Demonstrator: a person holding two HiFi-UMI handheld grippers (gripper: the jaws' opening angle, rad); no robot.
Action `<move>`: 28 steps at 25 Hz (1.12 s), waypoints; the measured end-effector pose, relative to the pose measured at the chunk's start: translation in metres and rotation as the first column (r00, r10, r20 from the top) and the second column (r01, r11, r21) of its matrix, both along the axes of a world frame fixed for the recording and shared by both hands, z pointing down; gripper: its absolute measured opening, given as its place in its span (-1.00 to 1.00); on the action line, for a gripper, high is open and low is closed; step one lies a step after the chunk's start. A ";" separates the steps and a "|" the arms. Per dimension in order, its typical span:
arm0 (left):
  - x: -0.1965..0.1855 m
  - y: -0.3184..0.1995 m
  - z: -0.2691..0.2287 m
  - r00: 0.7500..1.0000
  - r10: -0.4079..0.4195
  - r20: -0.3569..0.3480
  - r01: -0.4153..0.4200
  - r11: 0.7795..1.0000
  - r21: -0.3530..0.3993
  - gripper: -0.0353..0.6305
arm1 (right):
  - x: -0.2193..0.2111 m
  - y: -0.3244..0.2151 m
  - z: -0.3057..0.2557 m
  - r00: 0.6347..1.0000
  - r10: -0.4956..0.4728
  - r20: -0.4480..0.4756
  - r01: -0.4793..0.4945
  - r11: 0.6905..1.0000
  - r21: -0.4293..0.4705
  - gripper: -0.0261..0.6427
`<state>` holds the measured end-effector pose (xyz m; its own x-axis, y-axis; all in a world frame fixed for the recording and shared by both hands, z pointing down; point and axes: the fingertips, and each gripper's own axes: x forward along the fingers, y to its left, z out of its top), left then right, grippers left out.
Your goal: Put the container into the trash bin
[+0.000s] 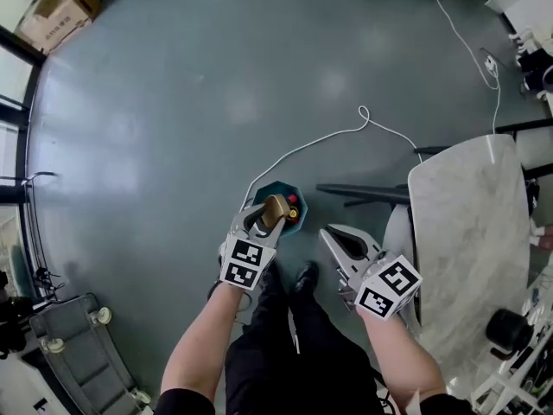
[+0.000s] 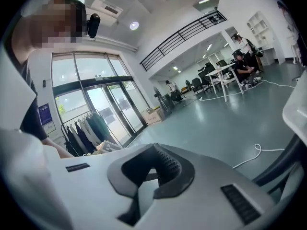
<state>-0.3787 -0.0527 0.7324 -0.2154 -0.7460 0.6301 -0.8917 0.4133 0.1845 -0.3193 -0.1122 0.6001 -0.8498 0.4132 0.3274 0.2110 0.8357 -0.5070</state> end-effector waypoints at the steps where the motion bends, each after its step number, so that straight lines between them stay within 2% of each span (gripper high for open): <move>1: -0.004 0.001 -0.019 1.000 -0.019 0.010 0.019 1.000 0.018 -0.35 | 0.000 -0.001 -0.014 1.000 -0.003 0.011 0.003 1.000 0.006 -0.94; 7: -0.019 0.005 -0.128 0.991 -0.120 0.056 0.111 0.983 0.144 -0.42 | 0.009 -0.006 -0.078 0.998 -0.013 0.061 0.010 0.999 0.048 -0.94; 13: -0.014 0.012 -0.208 0.984 -0.140 0.108 0.113 0.967 0.228 -0.51 | 0.021 -0.009 -0.125 0.993 -0.004 0.114 -0.005 0.997 0.072 -0.94; 22: -0.012 0.045 -0.280 0.969 -0.189 0.157 0.140 0.950 0.278 -0.61 | 0.027 -0.010 -0.185 0.975 0.024 0.222 -0.045 0.995 0.090 -0.94; 28: -0.013 0.067 -0.315 0.970 -0.167 0.179 0.106 0.945 0.310 -0.65 | 0.031 0.002 -0.217 0.957 0.071 0.282 -0.104 0.989 0.103 -0.94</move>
